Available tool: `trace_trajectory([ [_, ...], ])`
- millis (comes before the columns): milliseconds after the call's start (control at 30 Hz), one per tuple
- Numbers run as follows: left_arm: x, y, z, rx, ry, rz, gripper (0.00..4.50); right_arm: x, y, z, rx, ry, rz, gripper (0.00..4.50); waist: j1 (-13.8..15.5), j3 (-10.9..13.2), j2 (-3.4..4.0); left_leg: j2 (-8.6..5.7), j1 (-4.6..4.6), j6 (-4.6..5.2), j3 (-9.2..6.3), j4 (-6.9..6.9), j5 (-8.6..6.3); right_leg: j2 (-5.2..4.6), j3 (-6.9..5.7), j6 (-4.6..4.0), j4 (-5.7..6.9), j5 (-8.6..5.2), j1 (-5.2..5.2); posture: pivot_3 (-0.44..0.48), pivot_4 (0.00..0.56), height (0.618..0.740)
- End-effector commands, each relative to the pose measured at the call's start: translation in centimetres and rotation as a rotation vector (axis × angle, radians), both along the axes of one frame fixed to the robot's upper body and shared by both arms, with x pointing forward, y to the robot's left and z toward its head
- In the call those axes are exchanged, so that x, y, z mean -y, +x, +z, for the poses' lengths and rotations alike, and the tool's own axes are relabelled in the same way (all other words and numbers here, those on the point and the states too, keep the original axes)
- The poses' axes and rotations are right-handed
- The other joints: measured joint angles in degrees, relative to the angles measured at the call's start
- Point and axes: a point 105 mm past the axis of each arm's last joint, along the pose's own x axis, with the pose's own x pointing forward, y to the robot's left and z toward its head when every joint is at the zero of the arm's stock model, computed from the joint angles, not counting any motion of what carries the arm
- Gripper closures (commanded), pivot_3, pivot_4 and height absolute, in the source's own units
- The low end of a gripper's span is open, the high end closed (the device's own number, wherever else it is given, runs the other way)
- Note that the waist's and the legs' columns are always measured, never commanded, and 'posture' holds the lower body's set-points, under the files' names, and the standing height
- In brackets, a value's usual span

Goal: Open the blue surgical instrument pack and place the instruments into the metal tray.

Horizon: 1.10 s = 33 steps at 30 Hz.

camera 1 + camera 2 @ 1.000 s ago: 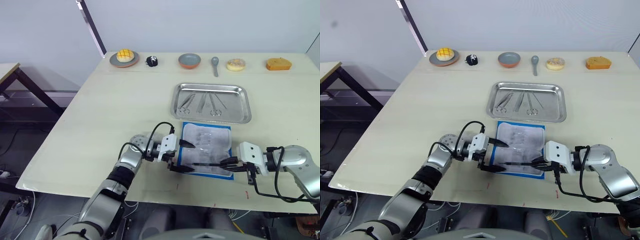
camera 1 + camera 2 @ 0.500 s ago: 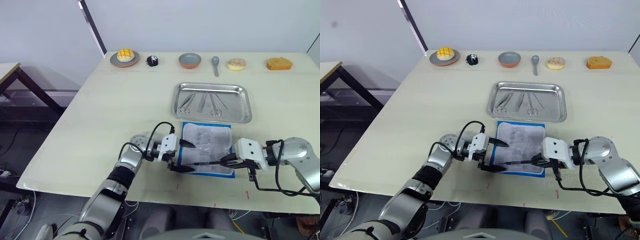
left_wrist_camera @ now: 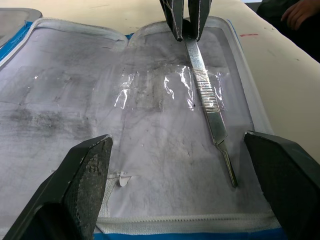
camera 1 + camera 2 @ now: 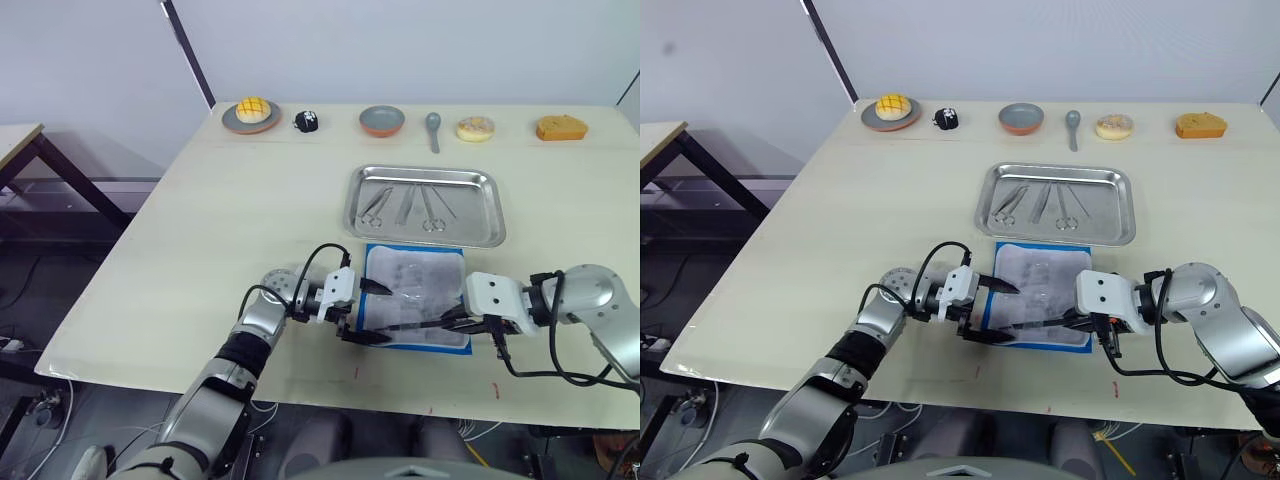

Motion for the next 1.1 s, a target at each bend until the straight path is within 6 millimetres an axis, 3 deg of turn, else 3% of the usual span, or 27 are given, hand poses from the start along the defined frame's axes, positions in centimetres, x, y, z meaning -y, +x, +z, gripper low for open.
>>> trace_trajectory([
  [33, -1.6, -3.2, -7.0, -0.252, 0.193, 0.029, 0.0, -0.4, 0.5, 2.3, 0.093, 0.016, 0.023, 4.43, 0.1, 0.0, 0.0, 0.0, 0.0, 0.0, 0.0, 0.0, 0.0, 0.0, 0.0, 0.0, 0.0, 0.0, 0.0, 0.0, 0.15, 0.74],
  [600, -1.5, -3.3, -7.1, -0.253, 0.19, 0.023, 0.0, 3.3, 1.0, 3.6, 0.1, -0.055, -0.036, 4.43, 0.3, 0.0, 0.02, -0.05, 0.0, 0.0, 0.0, 0.0, 0.0, -0.05, -0.01, 0.04, 0.0, -0.03, 0.01, 0.0, 0.15, 0.74],
  [1100, -1.4, -3.3, -7.0, -0.255, 0.187, 0.022, 0.0, 8.6, 0.0, 4.8, 0.075, -0.082, -0.122, 4.43, 0.8, 0.0, 0.04, -0.07, 0.04, 0.0, 0.02, -0.05, 0.0, -0.09, -0.01, 0.05, -0.02, -0.03, 0.01, 0.0, 0.15, 0.74],
])
